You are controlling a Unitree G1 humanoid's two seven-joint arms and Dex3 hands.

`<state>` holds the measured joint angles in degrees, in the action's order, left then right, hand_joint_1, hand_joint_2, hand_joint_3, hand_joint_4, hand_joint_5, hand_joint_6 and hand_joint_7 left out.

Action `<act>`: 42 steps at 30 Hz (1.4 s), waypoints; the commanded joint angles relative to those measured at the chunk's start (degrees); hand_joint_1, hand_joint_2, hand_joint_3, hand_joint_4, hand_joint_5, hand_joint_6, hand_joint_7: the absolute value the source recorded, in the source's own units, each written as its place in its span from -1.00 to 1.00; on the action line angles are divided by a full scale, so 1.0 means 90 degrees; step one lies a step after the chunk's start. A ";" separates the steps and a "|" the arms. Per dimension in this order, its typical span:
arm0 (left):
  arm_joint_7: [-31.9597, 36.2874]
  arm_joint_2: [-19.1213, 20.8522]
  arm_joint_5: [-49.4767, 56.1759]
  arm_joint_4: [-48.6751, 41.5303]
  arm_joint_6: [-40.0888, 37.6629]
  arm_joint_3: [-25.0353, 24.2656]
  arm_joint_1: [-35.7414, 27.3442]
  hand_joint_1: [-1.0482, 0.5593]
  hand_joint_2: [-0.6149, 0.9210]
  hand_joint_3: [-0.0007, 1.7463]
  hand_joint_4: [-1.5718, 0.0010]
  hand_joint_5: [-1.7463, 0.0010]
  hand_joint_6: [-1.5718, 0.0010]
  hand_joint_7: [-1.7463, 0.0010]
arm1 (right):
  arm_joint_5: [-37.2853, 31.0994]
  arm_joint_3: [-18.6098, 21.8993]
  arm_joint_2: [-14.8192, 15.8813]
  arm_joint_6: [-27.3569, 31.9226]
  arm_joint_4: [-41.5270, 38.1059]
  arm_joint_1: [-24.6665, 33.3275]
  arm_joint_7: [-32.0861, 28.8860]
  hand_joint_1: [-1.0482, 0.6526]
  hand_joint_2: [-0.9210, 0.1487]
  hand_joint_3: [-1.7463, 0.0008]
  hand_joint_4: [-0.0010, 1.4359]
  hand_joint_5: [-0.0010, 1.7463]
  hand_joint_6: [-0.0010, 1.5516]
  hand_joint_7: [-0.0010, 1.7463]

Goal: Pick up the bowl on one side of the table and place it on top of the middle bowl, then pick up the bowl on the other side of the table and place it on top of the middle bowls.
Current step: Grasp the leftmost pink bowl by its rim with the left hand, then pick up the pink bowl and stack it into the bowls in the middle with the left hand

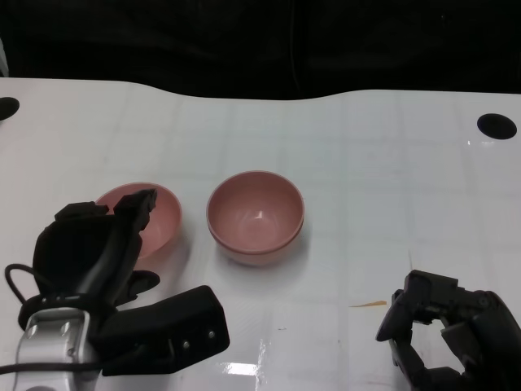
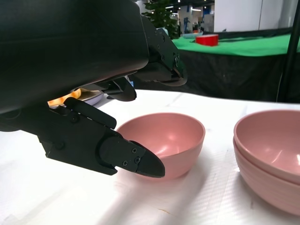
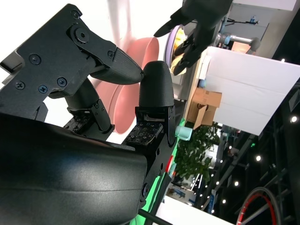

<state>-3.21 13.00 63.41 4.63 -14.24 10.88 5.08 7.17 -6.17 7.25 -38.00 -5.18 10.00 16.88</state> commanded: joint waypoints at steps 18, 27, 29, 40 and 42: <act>0.1789 0.0540 -0.0727 -0.3797 0.0726 0.1015 0.1683 -0.12 1.00 -0.96 -0.09 -0.34 -0.38 0.88 | 0.0004 0.0121 -0.0059 0.0061 0.0100 0.0077 -0.0033 0.01 -0.05 -0.45 0.22 1.00 0.08 0.63; 0.2901 0.0743 -0.0936 -0.3943 0.1294 0.1178 0.1791 -0.02 1.00 -0.86 -0.09 -1.00 0.06 -0.58 | 0.0036 0.0125 -0.0046 0.0046 0.0069 0.0074 0.0008 0.01 -0.07 -0.43 0.22 0.99 0.10 0.63; 0.3163 0.0802 -0.0907 -0.3855 0.1400 0.1200 0.1798 0.01 1.00 -0.87 -0.11 -1.00 0.16 -0.84 | 0.0034 0.0128 -0.0043 0.0043 0.0065 0.0075 0.0010 0.02 -0.07 -0.42 0.22 0.99 0.10 0.63; 0.2874 0.1261 -0.1131 -0.2203 0.1747 0.0969 0.1777 0.06 0.75 -0.36 -0.09 -1.00 0.22 -0.99 | 0.0002 0.0125 -0.0072 0.0028 0.0022 0.0044 0.0006 0.01 -0.07 -0.42 0.22 1.00 0.09 0.63; 0.2758 0.1407 -0.1346 -0.2006 0.2153 0.0932 0.1840 0.08 0.61 -0.18 -0.10 -1.00 0.20 -1.00 | -0.0014 0.0128 -0.0075 -0.0007 -0.0011 0.0029 0.0007 0.01 -0.07 -0.42 0.22 0.99 0.09 0.63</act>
<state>22.68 23.94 52.42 -14.85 3.42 19.99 21.04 7.00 -5.68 6.62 -37.92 -5.13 10.23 17.04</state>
